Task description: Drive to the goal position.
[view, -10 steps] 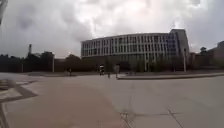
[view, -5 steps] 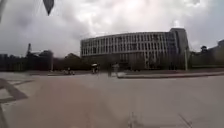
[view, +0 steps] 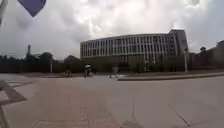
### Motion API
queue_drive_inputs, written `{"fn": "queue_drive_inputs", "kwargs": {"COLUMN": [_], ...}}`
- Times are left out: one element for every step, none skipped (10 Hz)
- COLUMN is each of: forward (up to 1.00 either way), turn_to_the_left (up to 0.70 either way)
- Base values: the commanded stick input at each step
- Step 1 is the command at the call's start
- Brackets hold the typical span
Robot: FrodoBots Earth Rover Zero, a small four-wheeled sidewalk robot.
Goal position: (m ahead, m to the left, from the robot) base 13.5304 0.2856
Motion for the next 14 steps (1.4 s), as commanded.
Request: {"fn": "queue_drive_inputs", "kwargs": {"forward": [0.70, 0.70, 0.70, 0.70, 0.70, 0.70, 0.70, 0.70, 0.70, 0.70, 0.70, 0.70, 0.70, 0.70], "turn_to_the_left": [0.00, 0.00, 0.00, 0.00, 0.00, 0.00, 0.00, 0.00, 0.00, 0.00, 0.00, 0.00, 0.00, 0.00]}}
